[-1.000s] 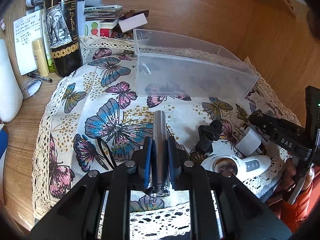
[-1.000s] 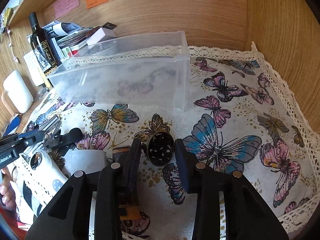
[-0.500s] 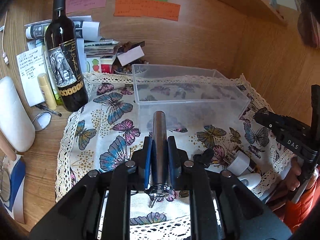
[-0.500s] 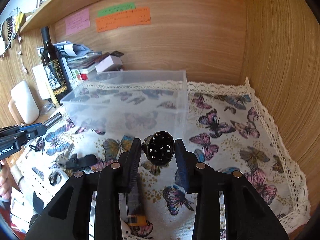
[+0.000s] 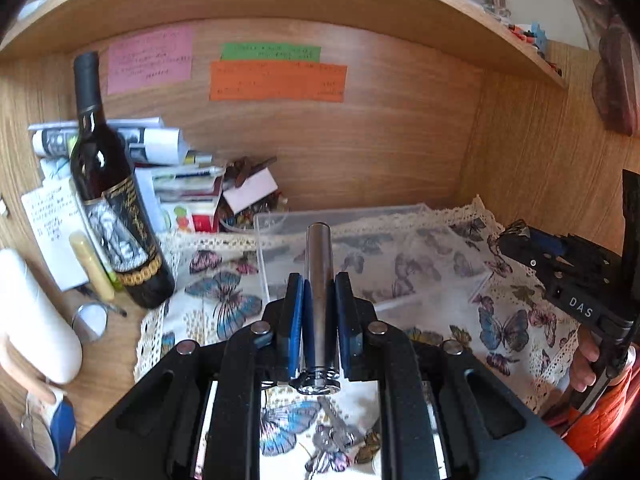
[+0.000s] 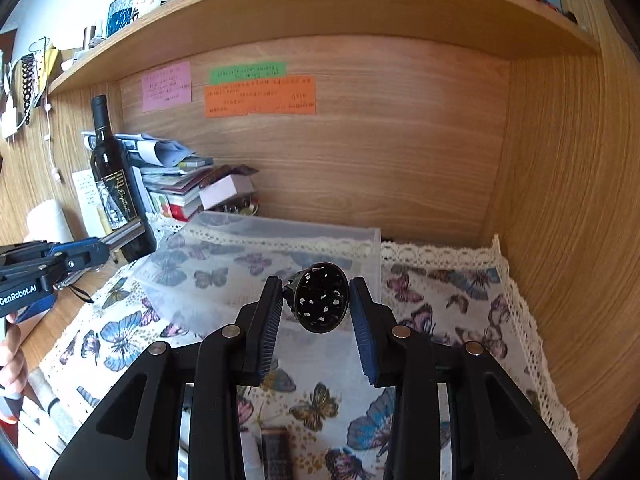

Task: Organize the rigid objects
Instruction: 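Carry silver tube into the clear box with left tool while right tool drops the puck in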

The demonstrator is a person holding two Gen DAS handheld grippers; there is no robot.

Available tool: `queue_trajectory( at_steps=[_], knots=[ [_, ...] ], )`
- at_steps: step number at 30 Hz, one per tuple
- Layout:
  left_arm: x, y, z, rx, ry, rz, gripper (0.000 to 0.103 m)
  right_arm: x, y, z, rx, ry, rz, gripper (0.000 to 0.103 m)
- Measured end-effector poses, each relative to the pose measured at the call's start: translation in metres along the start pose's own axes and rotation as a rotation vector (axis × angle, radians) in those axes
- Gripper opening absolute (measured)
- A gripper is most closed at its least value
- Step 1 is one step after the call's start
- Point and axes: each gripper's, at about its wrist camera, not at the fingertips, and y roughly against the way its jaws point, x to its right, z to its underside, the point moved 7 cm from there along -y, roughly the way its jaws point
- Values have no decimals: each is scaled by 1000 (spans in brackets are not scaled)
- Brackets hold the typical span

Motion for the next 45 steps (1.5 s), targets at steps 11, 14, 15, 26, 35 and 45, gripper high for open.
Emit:
queue_trajectory(
  at_steps=[11,14,15,26,35,45],
  knots=[
    [1,-40,-38,-19,17,27,15,-10,-24,-26,7,36,-13,32],
    [-2,-60,-38,-60,29,35,15,-11,-40,-27,-17,35,-21,32],
    [-4,-66,-37,-73,32,34,15,-11,-44,-27,-25,40,-17,32],
    [-7,-134,-12,-247,32,38,15,-11,-106,-10,-164,28,-33,32],
    [0,-156,-2,-314,-6,40,14,-6,-134,11,-278,-4,-51,32],
    [4,-135,-15,-256,-32,9,14,-7,-128,7,-263,5,-46,42]
  ],
)
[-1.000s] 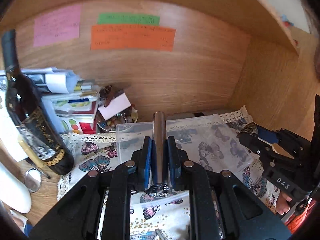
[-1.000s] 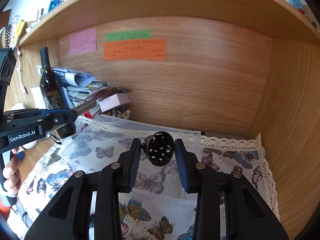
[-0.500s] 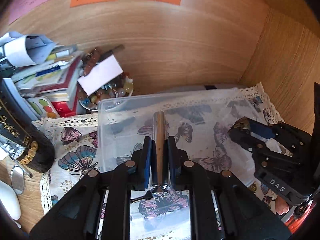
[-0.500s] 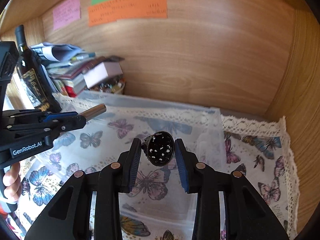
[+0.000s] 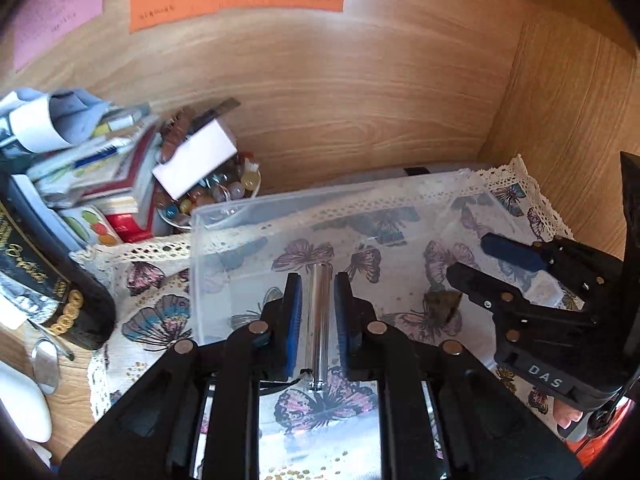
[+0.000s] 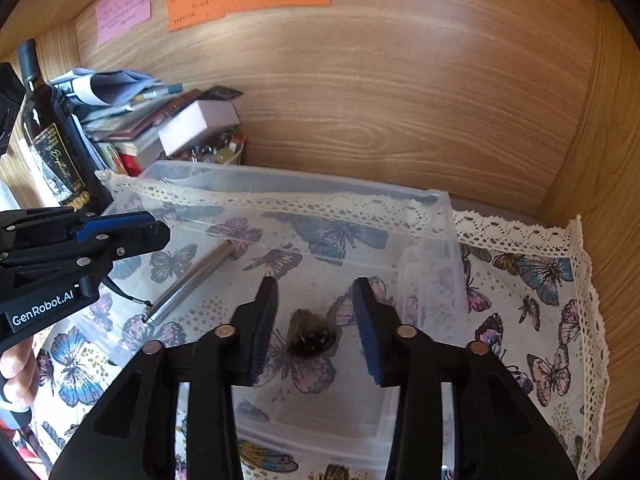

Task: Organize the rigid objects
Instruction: 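Carry silver tube into the clear box with left tool while right tool drops the puck in, then grasp the white handheld device with left tool while right tool grasps the gold-black tube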

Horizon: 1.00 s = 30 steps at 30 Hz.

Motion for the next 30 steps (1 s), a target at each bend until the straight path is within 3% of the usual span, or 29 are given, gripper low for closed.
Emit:
queue_trajectory(
  at_steps=[4,6,8,10,20,30],
  knots=[
    [2,20,-3,41,-7,-14,22,0,24,-5,62,11,20,52],
    [1,34,-2,69,-8,-20,33,-1,37,-7,93,18,28,57],
    [1,45,0,89,-8,-30,54,-1,53,-7,129,21,33,62],
    [1,56,3,112,-1,-37,64,-2,69,-7,160,20,32,66],
    [4,107,30,202,-7,-73,95,-9,122,20,234,27,33,73],
    [14,116,83,161,-8,-80,98,-15,131,75,172,14,4,73]
  ],
)
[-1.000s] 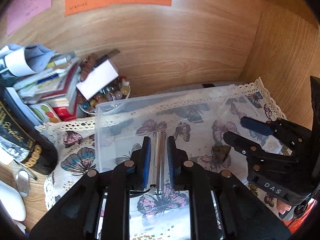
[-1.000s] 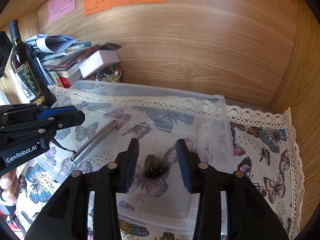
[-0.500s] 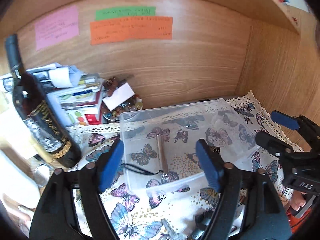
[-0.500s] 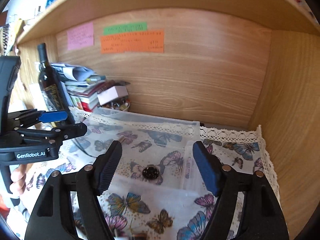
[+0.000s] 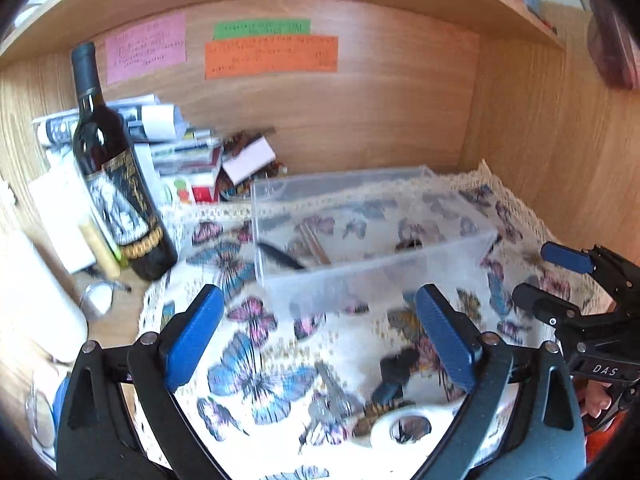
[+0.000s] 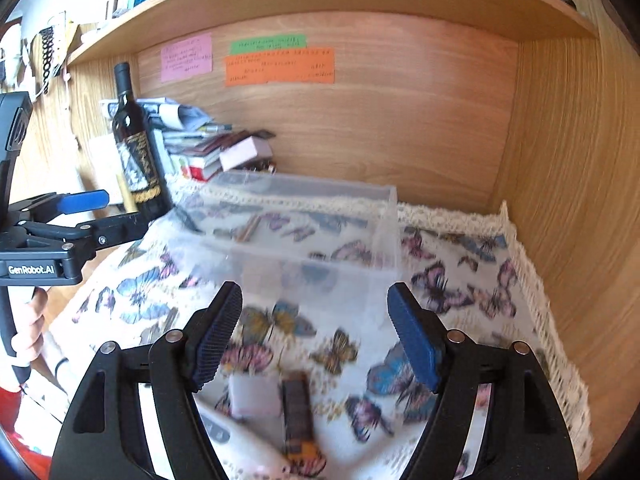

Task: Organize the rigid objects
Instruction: 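Grasp the white handheld device with left tool while right tool grasps the gold-black tube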

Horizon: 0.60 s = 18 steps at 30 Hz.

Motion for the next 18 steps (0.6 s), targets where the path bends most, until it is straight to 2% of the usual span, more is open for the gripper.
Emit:
queue_trajectory(
  at_steps=[4,9,15,18],
  knots=[
    [10,-1,29,-42,-6,5,98,-1,1,21,-34,4,15,73],
    [27,-8,67,-138,30,42,98,1,1,47,-84,17,32,73],
    [49,-17,94,-182,56,24,98,12,-2,68,-139,-2,41,73],
    [55,-23,104,-204,68,40,98,14,-5,76,-154,11,40,73]
  ],
)
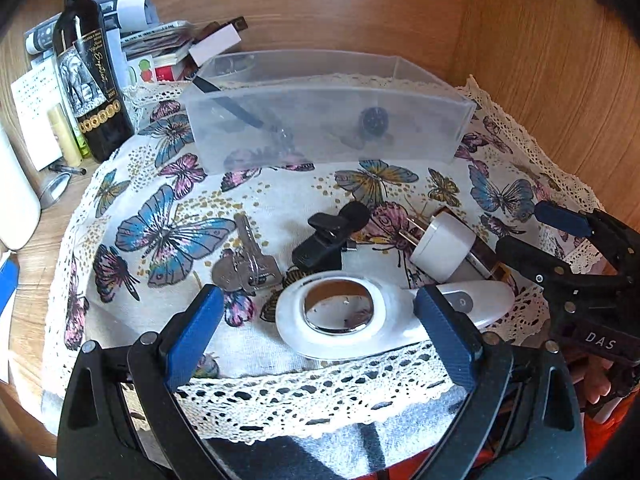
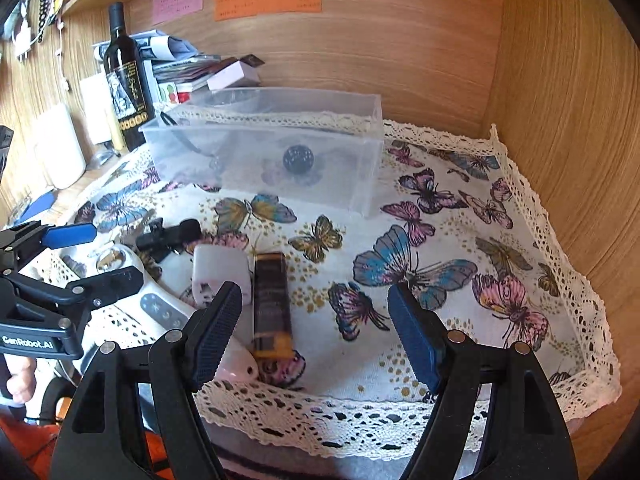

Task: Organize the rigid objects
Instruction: 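Grasp the white handheld device with left tool while right tool grasps the gold-black tube, then lower white device into the box with left tool while right tool releases the gold-black tube there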

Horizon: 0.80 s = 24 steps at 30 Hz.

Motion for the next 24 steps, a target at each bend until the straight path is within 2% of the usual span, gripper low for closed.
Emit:
queue_trajectory(
  at_steps=[4,6,8,9,10,14,16,17,24],
  knots=[
    [0,-3,2,-1,31,50,97,0,-11,7,-37,13,-22,73],
    [0,-6,2,-9,52,100,91,-1,-18,9,-58,14,-39,72],
    [1,-6,2,-16,66,156,77,-3,-24,10,-74,16,-58,69],
    [3,-5,2,-13,61,170,73,-4,-26,10,-80,17,-66,63],
    [3,-4,1,-7,57,164,71,-5,-29,10,-89,19,-76,55],
    [0,-2,-1,1,68,172,65,-12,-36,9,-97,38,-80,43],
    [-2,-2,-2,-5,77,181,65,-18,-35,9,-93,52,-93,26],
    [-2,-1,-2,-2,74,177,65,-20,-35,9,-91,57,-95,23],
    [1,14,-3,46,26,124,64,-18,-33,8,-76,29,-90,22]
  ],
)
